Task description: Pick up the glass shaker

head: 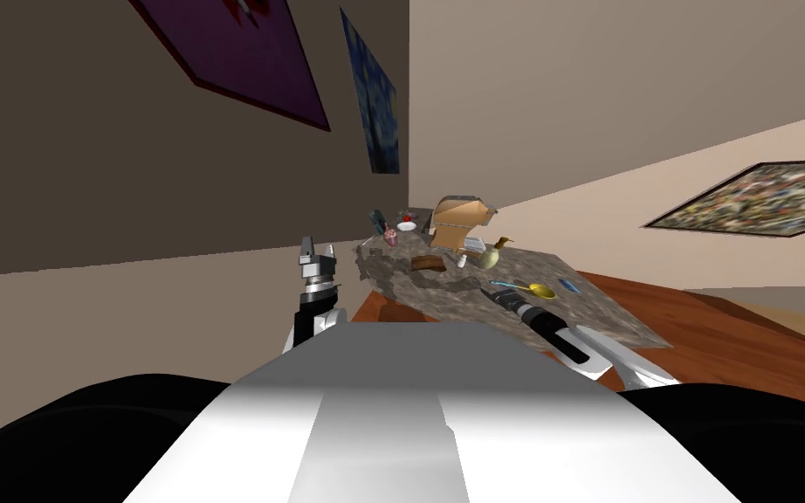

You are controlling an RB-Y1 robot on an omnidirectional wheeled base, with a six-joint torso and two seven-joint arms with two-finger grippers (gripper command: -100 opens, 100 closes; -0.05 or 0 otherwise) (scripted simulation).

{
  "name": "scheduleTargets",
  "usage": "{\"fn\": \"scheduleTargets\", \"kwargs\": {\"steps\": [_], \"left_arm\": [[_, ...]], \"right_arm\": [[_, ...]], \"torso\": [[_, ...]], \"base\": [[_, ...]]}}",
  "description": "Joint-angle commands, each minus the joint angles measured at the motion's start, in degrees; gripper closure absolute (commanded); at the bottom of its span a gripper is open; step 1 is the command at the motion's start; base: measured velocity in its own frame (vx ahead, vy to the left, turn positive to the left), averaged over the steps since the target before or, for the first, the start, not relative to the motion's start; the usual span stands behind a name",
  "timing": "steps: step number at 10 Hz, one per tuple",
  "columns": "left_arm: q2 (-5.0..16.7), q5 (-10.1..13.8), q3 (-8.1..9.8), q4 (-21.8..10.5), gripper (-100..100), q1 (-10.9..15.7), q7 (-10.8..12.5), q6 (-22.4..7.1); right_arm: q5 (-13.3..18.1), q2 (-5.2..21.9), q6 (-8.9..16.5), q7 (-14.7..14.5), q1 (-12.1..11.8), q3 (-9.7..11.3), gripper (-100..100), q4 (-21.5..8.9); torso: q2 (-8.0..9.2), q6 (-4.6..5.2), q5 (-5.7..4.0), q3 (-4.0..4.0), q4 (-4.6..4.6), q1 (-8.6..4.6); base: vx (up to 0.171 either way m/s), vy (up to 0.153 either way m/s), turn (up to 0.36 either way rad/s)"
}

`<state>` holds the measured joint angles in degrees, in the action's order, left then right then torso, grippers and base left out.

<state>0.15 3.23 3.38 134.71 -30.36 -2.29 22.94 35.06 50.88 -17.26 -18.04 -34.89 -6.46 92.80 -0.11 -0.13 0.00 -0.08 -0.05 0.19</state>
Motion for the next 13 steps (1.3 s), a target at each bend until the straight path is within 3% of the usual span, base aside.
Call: {"fn": "scheduleTargets", "kwargs": {"steps": [1, 8, 13], "left_arm": [[0.00, 0.00, 0.00, 0.00, 0, 0.00, 0.00, 0.00], [0.00, 0.00, 0.00, 0.00, 0, -0.01, 0.00, 0.00], [0.00, 0.00, 0.00, 0.00, 0, -0.01, 0.00, 0.00]], "right_arm": [[-0.49, 2.70, 1.26, 2.28, -1.29, 0.33, -100, 0.64], [-3.05, 13.68, 7.69, 12.28, -5.69, 2.26, -100, 2.28], [-4.87, 19.46, 12.54, 18.39, -7.18, 3.64, -100, 2.57]], "torso": [[0.00, 0.00, 0.00, 0.00, 0.00, 0.00], [-0.16, 0.00, 0.01, -0.09, -0.03, 0.07], [-0.29, -0.01, -0.02, -0.17, -0.07, -0.04]], "base": [[0.001, 0.029, 0.099], [0.023, 0.038, 0.119], [0.061, 0.018, 0.133]]}}
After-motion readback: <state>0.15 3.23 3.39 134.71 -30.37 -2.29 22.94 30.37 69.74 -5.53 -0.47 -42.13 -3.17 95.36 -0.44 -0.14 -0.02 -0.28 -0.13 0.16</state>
